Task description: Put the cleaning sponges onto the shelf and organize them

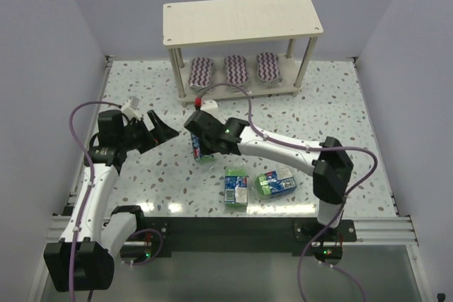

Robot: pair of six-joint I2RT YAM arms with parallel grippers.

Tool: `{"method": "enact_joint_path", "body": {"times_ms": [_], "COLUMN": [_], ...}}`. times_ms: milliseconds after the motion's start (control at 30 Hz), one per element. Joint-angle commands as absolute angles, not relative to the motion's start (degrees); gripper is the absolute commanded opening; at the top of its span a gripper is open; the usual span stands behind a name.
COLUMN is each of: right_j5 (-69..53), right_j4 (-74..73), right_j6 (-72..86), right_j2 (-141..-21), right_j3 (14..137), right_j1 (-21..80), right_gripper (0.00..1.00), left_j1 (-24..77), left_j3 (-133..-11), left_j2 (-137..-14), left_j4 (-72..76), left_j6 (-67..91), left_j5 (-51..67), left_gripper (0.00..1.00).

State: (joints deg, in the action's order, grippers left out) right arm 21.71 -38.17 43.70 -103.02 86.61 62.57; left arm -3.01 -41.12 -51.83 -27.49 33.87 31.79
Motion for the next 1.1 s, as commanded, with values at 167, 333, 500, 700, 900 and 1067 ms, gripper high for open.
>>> {"method": "enact_joint_path", "body": {"times_ms": [167, 333, 500, 700, 900, 1067], "right_j5": [32.6, 39.3, 39.3, 26.8, 18.6, 10.5], "right_j4": [-59.3, -58.4, -52.3, -44.1, -41.0, -41.9], "right_j6": [19.9, 14.4, 10.7, 13.0, 24.8, 43.8], "right_j2": [-125.4, -128.8, -125.5, -114.4, -104.7, -98.8], "right_j3": [117.3, 118.3, 112.3, 102.4, 94.6, 87.4], "right_j1": [62.8, 62.9, 62.8, 62.8, 59.5, 50.1], "right_gripper": [0.00, 0.00, 0.20, 0.59, 0.71, 0.67], "left_j1": [-3.5, -3.7, -3.6, -3.6, -3.6, -3.6], "left_j3": [-44.7, -43.5, -42.7, -42.4, -41.6, -41.0], "left_j2": [-51.5, -49.9, -49.4, -49.1, -49.0, -49.0], "left_j4": [-27.4, -28.5, -28.7, -28.6, -28.2, -27.2], "left_j6": [32.6, 32.7, 33.2, 33.5, 34.1, 34.8], "left_j5": [29.7, 27.9, 26.8, 26.0, 25.8, 26.3], "left_gripper": [1.00, 1.00, 1.00, 1.00, 1.00, 1.00]}}
